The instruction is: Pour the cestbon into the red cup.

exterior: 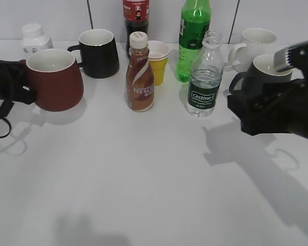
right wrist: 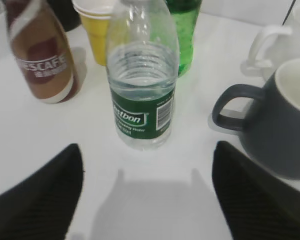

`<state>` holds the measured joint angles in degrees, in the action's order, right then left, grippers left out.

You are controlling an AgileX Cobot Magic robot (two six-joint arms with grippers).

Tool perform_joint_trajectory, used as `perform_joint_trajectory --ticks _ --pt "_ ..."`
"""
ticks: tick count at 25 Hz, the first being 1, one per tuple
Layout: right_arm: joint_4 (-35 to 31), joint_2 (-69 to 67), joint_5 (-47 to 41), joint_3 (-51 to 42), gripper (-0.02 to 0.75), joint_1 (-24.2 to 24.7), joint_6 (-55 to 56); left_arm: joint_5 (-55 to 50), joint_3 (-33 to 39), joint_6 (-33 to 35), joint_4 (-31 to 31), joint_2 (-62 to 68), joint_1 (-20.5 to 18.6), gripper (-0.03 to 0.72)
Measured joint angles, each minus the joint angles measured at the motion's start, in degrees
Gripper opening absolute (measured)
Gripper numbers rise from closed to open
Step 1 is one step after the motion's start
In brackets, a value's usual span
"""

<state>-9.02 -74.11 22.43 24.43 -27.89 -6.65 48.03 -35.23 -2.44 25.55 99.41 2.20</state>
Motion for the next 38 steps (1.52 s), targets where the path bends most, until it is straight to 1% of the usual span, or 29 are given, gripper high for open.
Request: perform_joint_trajectory --ticks 2,3,5,7,10,14,19,25,30,35,37,38 --pt "1.1 -4.0 5.5 -0.2 0.631 0.0 1.6 -0.6 2.2 -0.1 0.0 -2.8 0.0 0.043" --pt "2.4 -6.0 8.3 -0.2 0.641 -0.1 2.6 -0.9 3.5 -0.7 0.1 -4.3 0.0 0.043" --pt "6.3 -9.6 15.5 -0.2 0.648 -0.1 4.9 -1.3 5.6 -3.7 0.1 -7.2 0.0 0.043" --pt "8.6 -13.8 20.4 0.1 0.650 -0.1 7.0 -1.4 7.5 -6.2 0.1 -9.5 0.0 0.042" --pt "9.7 -20.3 24.4 1.5 0.650 -0.1 7.9 -2.3 9.5 -7.9 0.1 -11.9 0.5 0.042" --pt "9.5 -27.2 30.5 3.2 0.650 -0.1 8.2 -4.6 9.9 -9.7 0.1 -15.1 3.7 0.042" --pt "5.8 -31.7 31.9 6.2 0.648 -0.1 8.2 -5.8 9.9 -10.3 0.4 -17.7 8.7 0.041" --pt "5.2 -35.9 30.5 12.5 0.638 -0.1 7.2 -9.7 9.9 -11.2 0.5 -18.2 13.9 0.041" --pt "4.2 -39.8 29.7 17.1 0.627 0.0 6.7 -10.6 9.9 -11.8 0.5 -18.2 18.1 0.041" --pt "3.4 -42.2 29.4 20.3 0.608 0.3 6.7 -11.0 9.9 -11.8 0.5 -18.2 19.5 0.041" --pt "3.4 -43.4 29.4 21.3 0.575 0.4 6.7 -11.0 9.9 -11.8 0.5 -18.2 19.5 0.041" --pt "3.3 -43.8 29.4 21.5 0.540 0.4 6.7 -11.0 9.9 -11.8 0.5 -18.2 19.5 0.041"
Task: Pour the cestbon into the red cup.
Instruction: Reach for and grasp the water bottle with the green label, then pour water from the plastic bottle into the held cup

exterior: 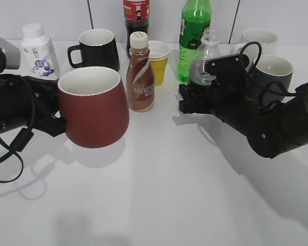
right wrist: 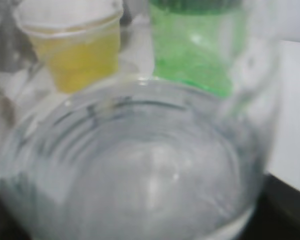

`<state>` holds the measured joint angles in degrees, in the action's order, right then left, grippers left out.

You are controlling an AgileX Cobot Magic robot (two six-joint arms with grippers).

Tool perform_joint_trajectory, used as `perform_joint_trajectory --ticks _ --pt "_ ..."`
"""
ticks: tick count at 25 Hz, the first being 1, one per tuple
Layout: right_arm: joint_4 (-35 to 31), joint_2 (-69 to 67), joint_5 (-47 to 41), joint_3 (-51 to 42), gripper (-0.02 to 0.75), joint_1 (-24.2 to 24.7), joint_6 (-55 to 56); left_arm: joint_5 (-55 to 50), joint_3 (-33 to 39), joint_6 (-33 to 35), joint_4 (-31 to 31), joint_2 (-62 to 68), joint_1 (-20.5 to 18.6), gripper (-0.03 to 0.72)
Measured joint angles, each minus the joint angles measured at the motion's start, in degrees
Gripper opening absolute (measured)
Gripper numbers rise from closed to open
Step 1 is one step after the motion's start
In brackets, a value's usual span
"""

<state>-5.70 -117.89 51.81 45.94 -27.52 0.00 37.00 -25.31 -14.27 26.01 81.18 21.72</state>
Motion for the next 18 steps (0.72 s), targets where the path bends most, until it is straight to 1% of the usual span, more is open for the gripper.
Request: perform_joint_trajectory --ticks 1,2,4,6,9,11,13,16,18 --pt "0.0 -0.1 0.0 0.1 0.492 0.0 0.0 -0.1 0.0 0.0 0.0 0.0 0.0 0.041" --pt "-0.1 -0.1 -0.1 0.2 0.471 0.0 0.0 -0.1 0.0 0.0 0.3 0.0 0.1 0.041" --pt "-0.6 0.1 -0.3 0.2 0.472 0.0 0.0 -0.2 0.0 -0.2 1.3 0.0 0.1 0.041" --pt "-2.9 1.2 -1.5 0.0 0.472 0.0 -1.1 -0.2 0.0 -0.5 2.7 0.0 0.1 0.041" --pt "-8.1 4.4 -2.1 -1.7 0.472 0.0 -6.3 -0.3 0.0 -0.9 3.9 0.0 0.1 0.041" --pt "-8.7 7.5 -2.1 -3.7 0.472 0.2 -10.3 -0.5 0.0 -1.0 4.2 0.0 0.1 0.041" --pt "-6.3 11.1 -2.1 -5.9 0.472 0.2 -12.0 -0.6 0.0 -1.1 5.0 0.0 0.1 0.041" --pt "1.7 15.7 -2.1 -9.4 0.472 0.2 -12.9 -0.4 0.0 -1.1 6.5 0.6 0.1 0.041" --pt "7.7 18.3 -2.1 -11.1 0.472 0.2 -13.1 -0.3 0.0 -1.1 6.8 1.5 0.7 0.041"
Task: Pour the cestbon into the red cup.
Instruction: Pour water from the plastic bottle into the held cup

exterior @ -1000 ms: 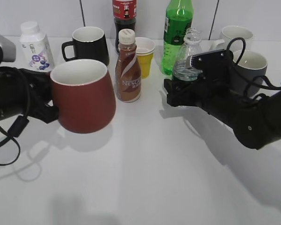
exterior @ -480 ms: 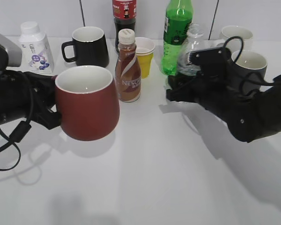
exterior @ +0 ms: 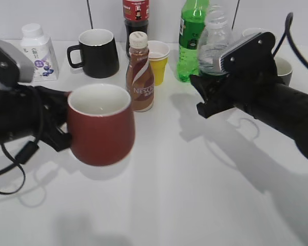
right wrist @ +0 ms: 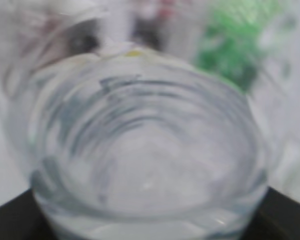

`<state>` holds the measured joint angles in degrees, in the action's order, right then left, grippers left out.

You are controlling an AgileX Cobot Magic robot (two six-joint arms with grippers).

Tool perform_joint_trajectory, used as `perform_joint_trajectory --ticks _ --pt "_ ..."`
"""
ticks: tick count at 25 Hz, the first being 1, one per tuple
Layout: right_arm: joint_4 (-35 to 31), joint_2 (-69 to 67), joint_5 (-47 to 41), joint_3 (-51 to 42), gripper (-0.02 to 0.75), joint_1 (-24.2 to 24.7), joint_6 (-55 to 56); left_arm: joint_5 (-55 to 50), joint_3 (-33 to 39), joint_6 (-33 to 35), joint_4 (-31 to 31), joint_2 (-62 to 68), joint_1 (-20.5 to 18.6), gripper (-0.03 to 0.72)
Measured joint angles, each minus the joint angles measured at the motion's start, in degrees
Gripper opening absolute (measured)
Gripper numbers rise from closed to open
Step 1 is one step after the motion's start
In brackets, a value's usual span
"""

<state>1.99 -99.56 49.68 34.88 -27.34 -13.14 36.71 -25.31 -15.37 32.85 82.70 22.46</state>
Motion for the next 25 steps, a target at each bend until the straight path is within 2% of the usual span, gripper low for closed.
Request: perform_joint_trajectory --ticks 4,8,15,21,25 --pt "9.0 2.9 0.0 -0.4 0.472 0.0 -3.2 -0.4 -1.6 0.0 0.8 1.9 3.8 0.041" --pt "11.6 2.9 0.0 0.9 0.472 -0.1 -8.8 -1.3 -5.1 0.0 0.9 4.7 6.1 0.041" --pt "10.7 0.9 0.9 1.5 0.472 -0.1 -21.5 -2.0 -10.4 0.0 0.8 10.4 6.3 0.041" --pt "6.5 -3.0 8.5 2.0 0.472 -0.1 -32.8 -2.1 -13.7 0.0 1.2 11.7 6.3 0.041" --pt "4.7 -4.4 11.5 3.2 0.472 -0.1 -37.9 -2.1 -15.7 0.0 4.9 11.8 6.3 0.041"
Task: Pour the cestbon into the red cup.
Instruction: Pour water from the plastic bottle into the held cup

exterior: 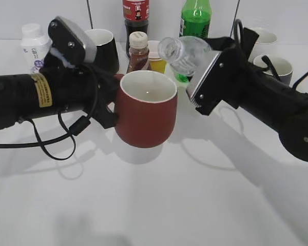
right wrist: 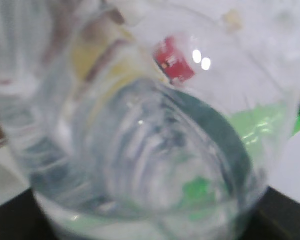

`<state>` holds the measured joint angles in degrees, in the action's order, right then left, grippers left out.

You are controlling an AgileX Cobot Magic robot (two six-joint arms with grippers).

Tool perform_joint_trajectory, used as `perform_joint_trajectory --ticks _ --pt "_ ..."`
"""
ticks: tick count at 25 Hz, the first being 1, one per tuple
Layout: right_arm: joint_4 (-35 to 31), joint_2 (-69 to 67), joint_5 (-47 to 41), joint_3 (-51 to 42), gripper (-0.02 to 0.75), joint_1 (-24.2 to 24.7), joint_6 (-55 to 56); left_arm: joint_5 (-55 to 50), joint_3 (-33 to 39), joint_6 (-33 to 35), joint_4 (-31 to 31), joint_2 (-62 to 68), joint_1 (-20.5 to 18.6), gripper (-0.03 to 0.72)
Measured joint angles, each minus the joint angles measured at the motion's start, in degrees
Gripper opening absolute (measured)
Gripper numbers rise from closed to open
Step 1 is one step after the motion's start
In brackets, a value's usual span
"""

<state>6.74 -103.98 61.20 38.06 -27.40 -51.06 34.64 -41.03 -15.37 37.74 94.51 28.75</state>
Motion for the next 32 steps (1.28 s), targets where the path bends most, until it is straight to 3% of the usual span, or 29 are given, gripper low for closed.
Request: perform_joint_trajectory --ticks 10,32 --pt "-0.2 -0.6 1.0 2.7 0.472 0.0 -11.5 -0.6 -0.4 0.0 1.6 3.5 0.0 0.041" --pt "-0.5 -0.6 1.1 2.7 0.472 0.0 -24.4 -2.1 -0.4 -0.1 3.3 2.1 0.0 0.041"
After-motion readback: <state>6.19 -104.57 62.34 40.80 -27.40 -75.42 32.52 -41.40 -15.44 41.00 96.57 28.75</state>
